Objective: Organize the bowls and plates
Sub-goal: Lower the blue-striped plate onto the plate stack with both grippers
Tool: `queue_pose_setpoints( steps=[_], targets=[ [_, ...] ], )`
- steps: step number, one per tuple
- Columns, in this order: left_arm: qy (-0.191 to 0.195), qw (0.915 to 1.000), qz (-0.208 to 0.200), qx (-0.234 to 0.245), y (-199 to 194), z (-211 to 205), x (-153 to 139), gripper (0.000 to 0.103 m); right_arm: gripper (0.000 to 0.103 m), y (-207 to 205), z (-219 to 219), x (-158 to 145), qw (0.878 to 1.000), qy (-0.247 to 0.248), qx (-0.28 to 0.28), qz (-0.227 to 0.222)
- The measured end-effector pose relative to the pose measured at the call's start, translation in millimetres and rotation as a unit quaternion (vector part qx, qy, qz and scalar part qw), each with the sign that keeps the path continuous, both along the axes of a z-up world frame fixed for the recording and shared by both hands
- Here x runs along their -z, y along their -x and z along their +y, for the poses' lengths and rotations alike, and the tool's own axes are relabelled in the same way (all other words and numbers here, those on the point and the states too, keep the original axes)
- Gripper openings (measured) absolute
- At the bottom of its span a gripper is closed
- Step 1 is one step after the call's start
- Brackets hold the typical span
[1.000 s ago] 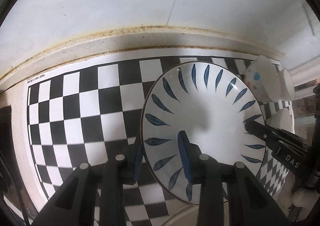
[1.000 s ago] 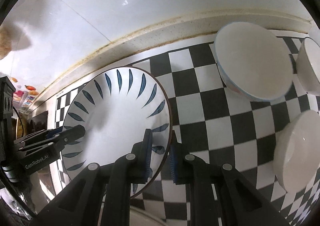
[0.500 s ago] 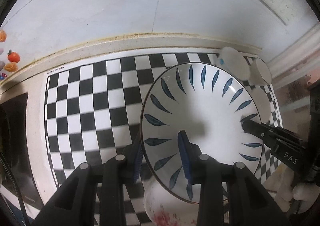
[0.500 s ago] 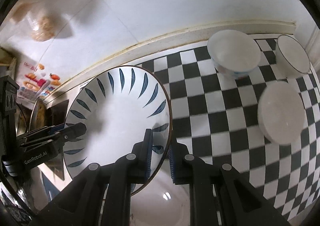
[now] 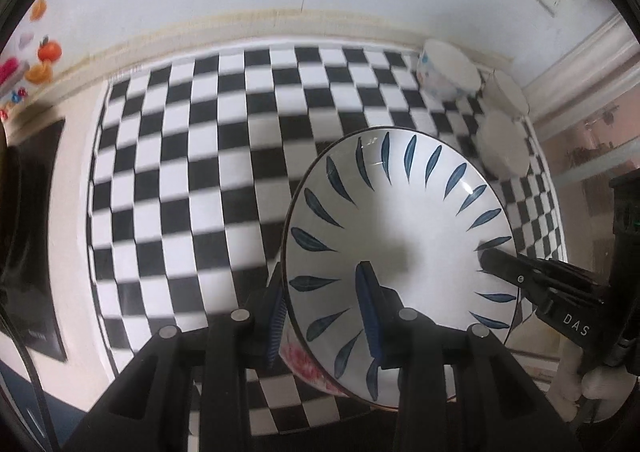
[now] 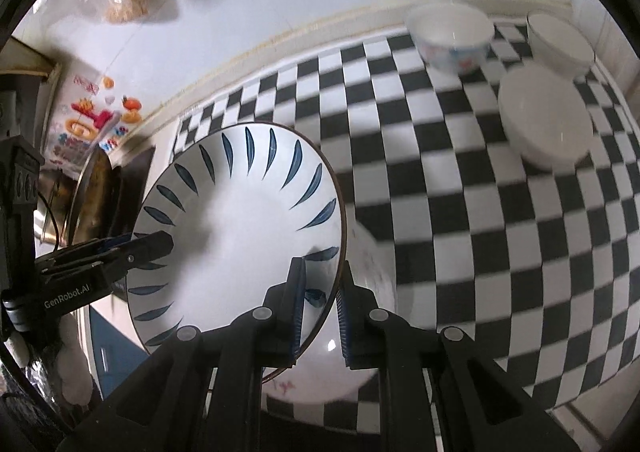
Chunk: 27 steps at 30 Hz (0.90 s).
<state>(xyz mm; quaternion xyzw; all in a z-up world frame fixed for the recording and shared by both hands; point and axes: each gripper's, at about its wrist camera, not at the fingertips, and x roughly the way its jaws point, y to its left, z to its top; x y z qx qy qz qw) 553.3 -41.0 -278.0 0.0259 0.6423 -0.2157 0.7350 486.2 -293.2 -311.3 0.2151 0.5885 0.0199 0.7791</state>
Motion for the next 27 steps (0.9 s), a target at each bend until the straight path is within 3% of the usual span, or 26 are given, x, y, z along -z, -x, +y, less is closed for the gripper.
queue_pose_setpoints(
  steps=[13, 21, 27],
  targets=[
    [-0.062, 0.9940, 0.088, 0.015, 27, -11, 75, 0.031, 0.016, 25, 3, 73, 0.997, 0.008, -0.023, 0.076],
    [-0.098, 0.9893, 0.104, 0.030, 32, -21, 90, 0.030, 0.015, 21, 6, 87, 0.995, 0.033, -0.045, 0.086],
    [-0.125, 0.9865, 0.103, 0.025, 34, -32, 90, 0.031, 0.014, 11, 1, 88, 0.995, 0.020, -0.021, 0.095]
  ],
)
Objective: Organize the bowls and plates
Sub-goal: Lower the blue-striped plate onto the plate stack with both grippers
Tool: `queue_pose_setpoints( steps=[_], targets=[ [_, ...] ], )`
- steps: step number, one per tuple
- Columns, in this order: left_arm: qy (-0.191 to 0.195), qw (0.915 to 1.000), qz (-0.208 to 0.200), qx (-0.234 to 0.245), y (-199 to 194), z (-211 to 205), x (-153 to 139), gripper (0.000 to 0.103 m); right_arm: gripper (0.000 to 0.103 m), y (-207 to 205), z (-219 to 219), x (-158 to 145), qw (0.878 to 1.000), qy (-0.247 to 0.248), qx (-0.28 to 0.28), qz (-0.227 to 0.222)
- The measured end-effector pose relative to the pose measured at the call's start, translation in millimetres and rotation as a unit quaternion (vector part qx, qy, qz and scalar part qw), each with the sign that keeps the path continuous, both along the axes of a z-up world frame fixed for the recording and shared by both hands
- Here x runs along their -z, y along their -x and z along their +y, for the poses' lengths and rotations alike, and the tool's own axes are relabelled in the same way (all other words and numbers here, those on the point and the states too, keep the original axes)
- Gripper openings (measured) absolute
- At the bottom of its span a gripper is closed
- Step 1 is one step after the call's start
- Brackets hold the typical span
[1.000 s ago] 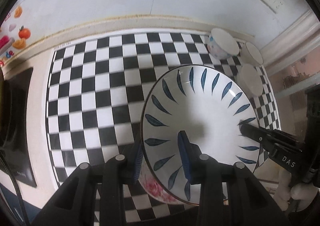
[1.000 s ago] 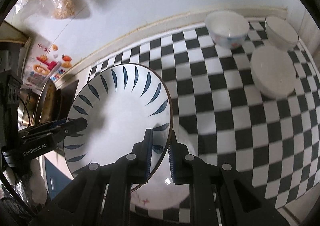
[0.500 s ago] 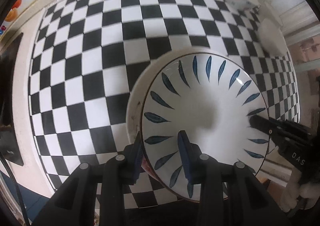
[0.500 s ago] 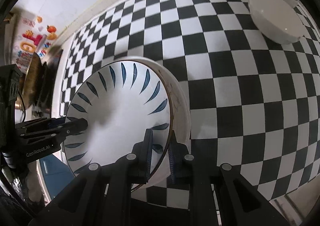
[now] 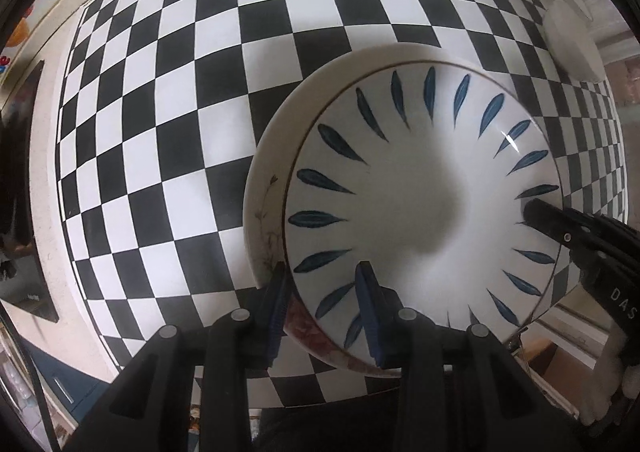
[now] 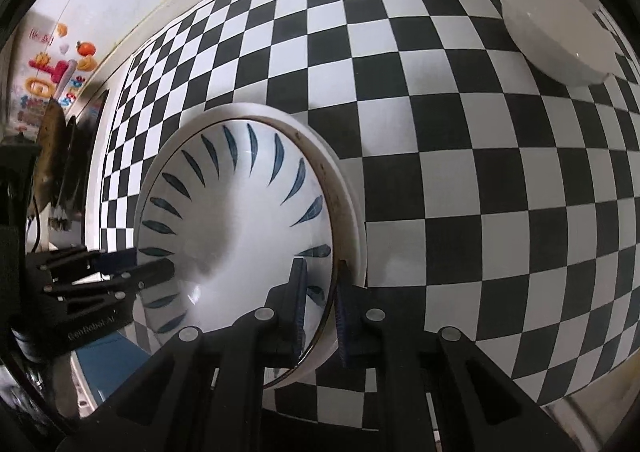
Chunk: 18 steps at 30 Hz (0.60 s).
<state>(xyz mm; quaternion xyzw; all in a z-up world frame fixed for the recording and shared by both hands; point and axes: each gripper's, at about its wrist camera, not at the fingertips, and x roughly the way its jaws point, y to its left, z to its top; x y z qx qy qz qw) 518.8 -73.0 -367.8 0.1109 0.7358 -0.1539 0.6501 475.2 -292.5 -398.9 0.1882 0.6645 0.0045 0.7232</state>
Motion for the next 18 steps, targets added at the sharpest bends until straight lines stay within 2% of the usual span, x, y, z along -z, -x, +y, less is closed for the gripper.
queue_pose_setpoints(
  steps=[5, 9, 16, 18],
  targets=[
    [-0.017, 0.9998, -0.009, -0.009, 9, -4, -6, 0.031, 0.014, -2, 5, -2, 1.000, 0.016, 0.000, 0.017],
    [-0.016, 0.9995, -0.004, -0.026, 12, -7, -11, 0.031, 0.014, -3, 11, -3, 0.999, 0.031, -0.004, 0.032],
    [0.003, 0.9984, 0.023, -0.052, 10, 13, -20, 0.031, 0.015, 1, -2, -2, 0.998, -0.010, 0.023, 0.056],
    [0.005, 0.9980, 0.027, -0.056, 11, 16, -22, 0.031, 0.015, 1, -1, -3, 0.998, -0.009, 0.018, 0.057]
  ],
)
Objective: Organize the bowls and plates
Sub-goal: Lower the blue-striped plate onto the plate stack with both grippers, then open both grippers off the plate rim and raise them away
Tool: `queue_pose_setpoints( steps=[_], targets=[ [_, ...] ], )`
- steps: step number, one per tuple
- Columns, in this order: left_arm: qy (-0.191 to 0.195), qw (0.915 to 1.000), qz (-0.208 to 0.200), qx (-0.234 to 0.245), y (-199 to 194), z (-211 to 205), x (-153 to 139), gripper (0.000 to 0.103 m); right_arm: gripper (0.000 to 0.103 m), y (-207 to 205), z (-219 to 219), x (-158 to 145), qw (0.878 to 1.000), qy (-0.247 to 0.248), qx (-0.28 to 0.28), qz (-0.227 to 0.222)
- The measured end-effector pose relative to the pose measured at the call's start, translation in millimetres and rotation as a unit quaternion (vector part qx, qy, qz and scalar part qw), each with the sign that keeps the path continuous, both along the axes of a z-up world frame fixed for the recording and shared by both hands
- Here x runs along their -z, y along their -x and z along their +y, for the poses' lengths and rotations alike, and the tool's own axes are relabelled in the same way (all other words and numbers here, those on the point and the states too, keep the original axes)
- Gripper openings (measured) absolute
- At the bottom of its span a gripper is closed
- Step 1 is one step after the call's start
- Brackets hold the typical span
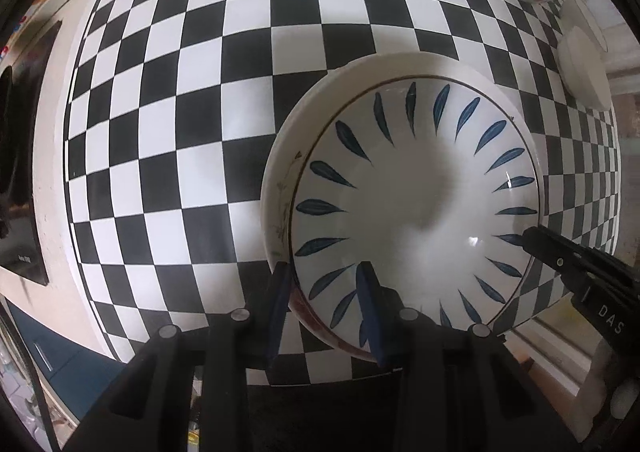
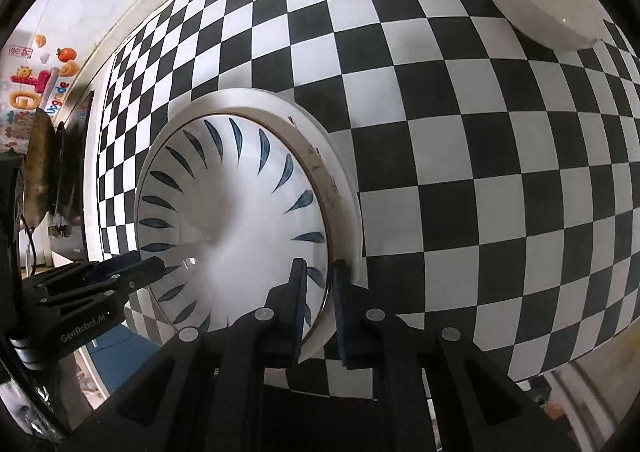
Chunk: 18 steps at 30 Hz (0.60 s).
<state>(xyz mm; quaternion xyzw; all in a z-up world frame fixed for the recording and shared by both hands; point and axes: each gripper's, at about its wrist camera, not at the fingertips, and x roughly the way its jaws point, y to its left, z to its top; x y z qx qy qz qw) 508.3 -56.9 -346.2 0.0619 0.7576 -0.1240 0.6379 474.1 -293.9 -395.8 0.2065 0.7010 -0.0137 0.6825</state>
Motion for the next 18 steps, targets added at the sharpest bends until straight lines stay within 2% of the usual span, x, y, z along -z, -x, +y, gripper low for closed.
queue_pose_setpoints(
  steps=[4, 8, 12, 15, 18],
  targets=[
    [0.004, 0.9999, 0.012, -0.007, 6, 4, -3, 0.031, 0.015, 0, 2, -9, 1.000, 0.012, -0.009, 0.000],
    [0.001, 0.9999, 0.008, -0.009, 16, 9, -15, 0.031, 0.015, 2, 2, -22, 1.000, 0.010, -0.009, -0.004],
    [-0.007, 0.9997, -0.024, -0.008, 30, 9, -45, 0.031, 0.015, 7, 8, -49, 0.999, 0.026, -0.019, -0.017],
    [-0.009, 0.9978, -0.065, 0.000, 40, 5, -80, 0.031, 0.015, 14, 15, -81, 0.998, 0.045, -0.029, -0.035],
    [-0.005, 0.9957, -0.093, -0.004, 34, -2, -103, 0.031, 0.015, 22, 19, -112, 0.996, 0.059, -0.036, -0.051]
  ],
)
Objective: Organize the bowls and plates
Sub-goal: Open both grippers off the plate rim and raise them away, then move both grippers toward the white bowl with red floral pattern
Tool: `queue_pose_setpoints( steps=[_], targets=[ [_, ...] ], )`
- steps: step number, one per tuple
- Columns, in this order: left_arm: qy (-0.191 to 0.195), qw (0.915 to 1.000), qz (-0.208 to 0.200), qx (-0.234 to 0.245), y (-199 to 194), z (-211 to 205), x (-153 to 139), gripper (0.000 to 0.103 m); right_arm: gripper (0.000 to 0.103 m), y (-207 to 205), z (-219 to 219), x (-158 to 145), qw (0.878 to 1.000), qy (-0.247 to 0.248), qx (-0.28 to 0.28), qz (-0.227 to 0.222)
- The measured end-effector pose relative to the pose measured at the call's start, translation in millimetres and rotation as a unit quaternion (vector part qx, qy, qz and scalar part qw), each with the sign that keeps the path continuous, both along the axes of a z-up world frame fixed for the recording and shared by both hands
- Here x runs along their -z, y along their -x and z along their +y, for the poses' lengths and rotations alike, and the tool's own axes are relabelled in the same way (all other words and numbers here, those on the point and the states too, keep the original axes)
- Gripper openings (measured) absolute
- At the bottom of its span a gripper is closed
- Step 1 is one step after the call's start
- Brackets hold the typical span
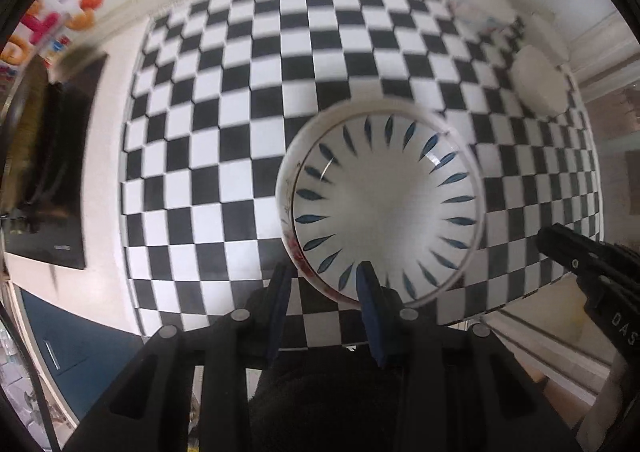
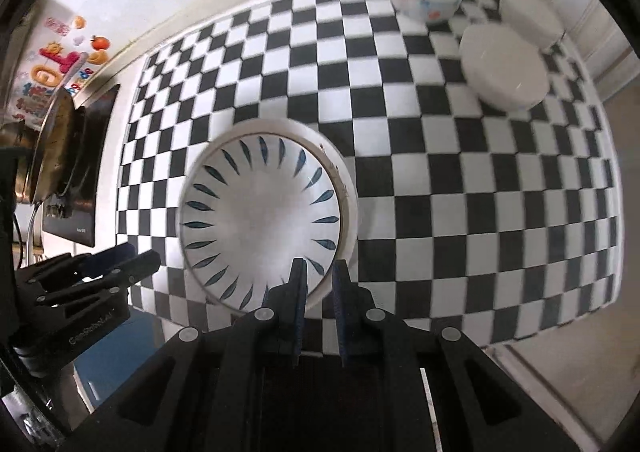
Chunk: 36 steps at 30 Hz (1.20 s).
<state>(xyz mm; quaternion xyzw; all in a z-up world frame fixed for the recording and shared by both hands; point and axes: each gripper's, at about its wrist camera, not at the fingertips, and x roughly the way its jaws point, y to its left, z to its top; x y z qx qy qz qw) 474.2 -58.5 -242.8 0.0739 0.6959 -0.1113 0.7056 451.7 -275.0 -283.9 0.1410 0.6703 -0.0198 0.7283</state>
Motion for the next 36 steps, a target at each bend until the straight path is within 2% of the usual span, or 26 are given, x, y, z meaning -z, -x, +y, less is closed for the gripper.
queue_pose_setpoints(
  steps=[7, 12, 18, 21, 23, 24, 25, 27, 28, 32, 33, 34, 36],
  targets=[
    [0.025, 0.9978, -0.053, -0.031, 14, 1, -63, 0.031, 0.015, 20, 2, -65, 0.999, -0.003, -0.023, -0.034],
    [0.039, 0.9960, -0.062, -0.051, 24, 2, -77, 0.031, 0.015, 30, 3, -97, 0.997, -0.001, -0.052, -0.056],
    [0.046, 0.9947, -0.074, -0.054, 35, -1, -92, 0.031, 0.015, 39, 6, -116, 0.995, 0.003, -0.076, -0.065],
    [0.058, 0.9935, -0.079, -0.057, 35, 1, -97, 0.032, 0.015, 40, 5, -120, 0.995, -0.003, -0.071, -0.066],
    [0.070, 0.9921, -0.083, -0.062, 32, 5, -98, 0.036, 0.017, 38, 2, -121, 0.996, -0.009, -0.060, -0.069],
    [0.077, 0.9913, -0.086, -0.064, 28, 8, -98, 0.037, 0.029, 38, 1, -120, 0.996, -0.013, -0.055, -0.070],
    [0.081, 0.9906, -0.089, -0.065, 24, 10, -98, 0.037, 0.049, 37, -2, -119, 0.996, -0.024, -0.044, -0.071],
    [0.087, 0.9901, -0.090, -0.064, 14, 12, -94, 0.041, 0.072, 35, -9, -117, 0.996, -0.047, -0.020, -0.076],
    [0.091, 0.9899, -0.091, -0.061, 10, 11, -93, 0.042, 0.076, 34, -12, -116, 0.995, -0.055, -0.011, -0.079],
    [0.113, 0.9875, -0.095, -0.054, -12, 7, -84, 0.042, 0.076, 28, -24, -111, 0.993, -0.070, 0.026, -0.097],
    [0.119, 0.9872, -0.094, -0.051, -17, 4, -82, 0.042, 0.079, 26, -30, -110, 0.990, -0.082, 0.039, -0.107],
    [0.123, 0.9869, -0.094, -0.046, -23, 0, -80, 0.042, 0.087, 25, -39, -109, 0.986, -0.100, 0.054, -0.123],
    [0.126, 0.9864, -0.098, -0.039, -37, -9, -77, 0.042, 0.093, 21, -54, -106, 0.981, -0.108, 0.075, -0.145]
  ],
)
